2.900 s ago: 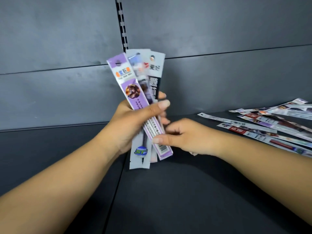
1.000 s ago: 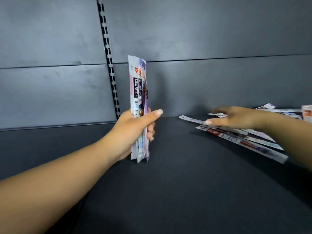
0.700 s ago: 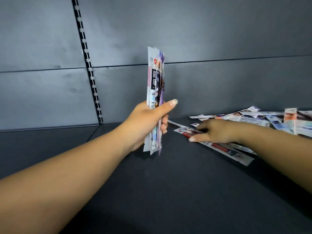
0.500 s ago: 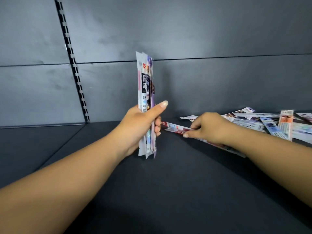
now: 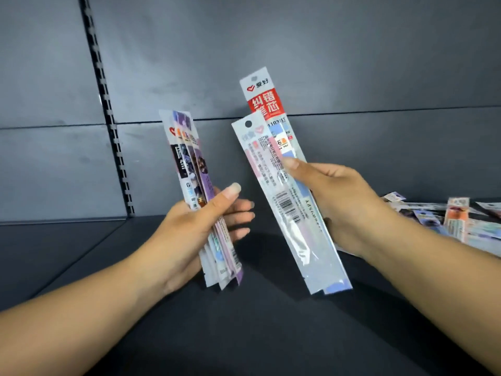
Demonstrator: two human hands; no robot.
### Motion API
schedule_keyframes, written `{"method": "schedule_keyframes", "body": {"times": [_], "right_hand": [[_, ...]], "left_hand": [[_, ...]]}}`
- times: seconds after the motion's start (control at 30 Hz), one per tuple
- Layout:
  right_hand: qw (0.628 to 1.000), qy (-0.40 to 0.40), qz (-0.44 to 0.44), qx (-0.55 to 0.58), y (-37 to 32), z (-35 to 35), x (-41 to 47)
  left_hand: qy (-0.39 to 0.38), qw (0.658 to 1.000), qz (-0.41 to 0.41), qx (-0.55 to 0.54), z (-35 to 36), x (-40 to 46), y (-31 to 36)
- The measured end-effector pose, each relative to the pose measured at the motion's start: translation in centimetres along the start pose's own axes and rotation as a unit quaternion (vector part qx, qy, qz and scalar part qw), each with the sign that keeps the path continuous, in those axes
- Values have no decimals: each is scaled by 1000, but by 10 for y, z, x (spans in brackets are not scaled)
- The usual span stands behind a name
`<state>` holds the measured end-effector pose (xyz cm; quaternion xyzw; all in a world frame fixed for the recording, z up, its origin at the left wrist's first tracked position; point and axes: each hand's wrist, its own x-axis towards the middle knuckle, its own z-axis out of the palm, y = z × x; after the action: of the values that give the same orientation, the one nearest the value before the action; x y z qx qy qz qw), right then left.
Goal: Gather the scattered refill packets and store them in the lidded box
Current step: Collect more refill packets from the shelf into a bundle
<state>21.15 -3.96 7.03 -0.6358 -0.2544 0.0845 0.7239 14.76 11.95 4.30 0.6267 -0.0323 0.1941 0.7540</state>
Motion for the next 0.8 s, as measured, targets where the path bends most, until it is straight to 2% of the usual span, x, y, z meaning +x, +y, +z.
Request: {"method": "schedule_keyframes", "body": {"times": [0.1, 0.27, 0.43, 0.5, 0.57, 0.67, 0.8], "right_hand": [[999, -53, 8, -1, 7, 19, -9], [990, -141, 9, -23, 14, 37, -14], [966, -242, -2, -87, 11, 34, -17], [952, -265, -16, -152, 11, 32, -19], [947, -234, -42, -216, 15, 34, -20], [954, -151, -91, -241, 18, 39, -18], [948, -152, -85, -267, 21, 38, -16]], "left_hand": [[-44, 998, 6, -43, 3, -5, 13], [-21, 998, 18, -61, 3, -8, 20], [37, 991, 117, -45, 1, -9, 25], [68, 984, 165, -27, 0, -9, 29], [78, 976, 203, -9, -3, -9, 34], [29, 974, 224, -6, -2, -12, 40], [-25, 983, 182, 0, 1, -16, 31]]}}
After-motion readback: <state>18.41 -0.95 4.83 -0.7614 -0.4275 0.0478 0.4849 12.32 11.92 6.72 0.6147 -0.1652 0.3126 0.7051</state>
